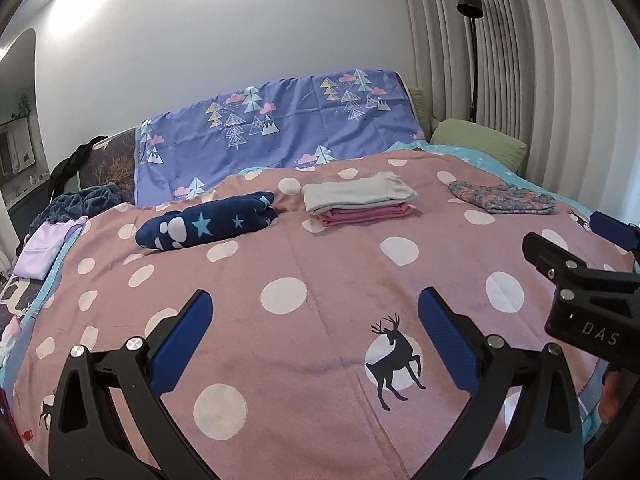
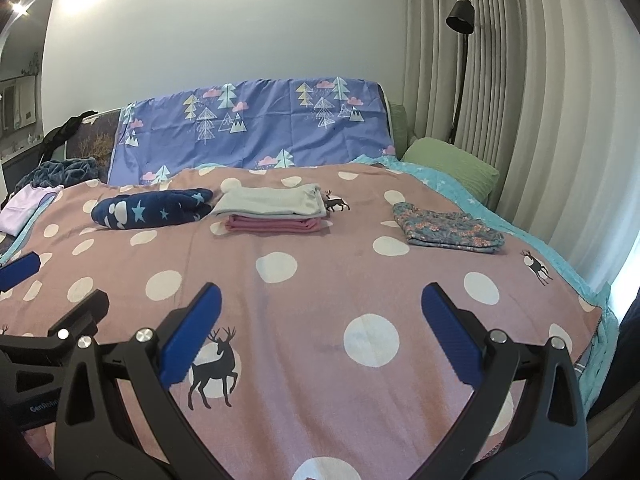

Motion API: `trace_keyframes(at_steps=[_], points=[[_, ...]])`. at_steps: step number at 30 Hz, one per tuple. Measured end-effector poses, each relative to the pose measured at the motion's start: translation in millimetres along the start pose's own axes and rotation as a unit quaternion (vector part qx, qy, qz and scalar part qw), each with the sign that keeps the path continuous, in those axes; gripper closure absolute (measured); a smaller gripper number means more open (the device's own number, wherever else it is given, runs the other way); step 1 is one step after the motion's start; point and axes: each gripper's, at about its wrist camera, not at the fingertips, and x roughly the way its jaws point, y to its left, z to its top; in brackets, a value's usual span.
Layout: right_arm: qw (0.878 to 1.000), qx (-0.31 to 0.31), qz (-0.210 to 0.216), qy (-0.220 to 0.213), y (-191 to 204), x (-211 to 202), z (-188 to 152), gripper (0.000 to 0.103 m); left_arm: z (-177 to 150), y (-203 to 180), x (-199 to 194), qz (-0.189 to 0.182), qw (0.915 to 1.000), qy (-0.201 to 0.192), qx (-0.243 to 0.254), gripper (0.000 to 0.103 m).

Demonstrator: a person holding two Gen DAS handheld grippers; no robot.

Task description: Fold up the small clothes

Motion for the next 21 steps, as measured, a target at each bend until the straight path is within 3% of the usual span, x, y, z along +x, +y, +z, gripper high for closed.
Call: trace_keyframes(at_steps=[21], points=[[1.000, -0.003, -0.004, 0.017, -2.0, 2.4, -4.3, 0.002, -0.8, -3.9, 2.3, 0.002, 0.9998, 0.016, 0.011, 0.001]])
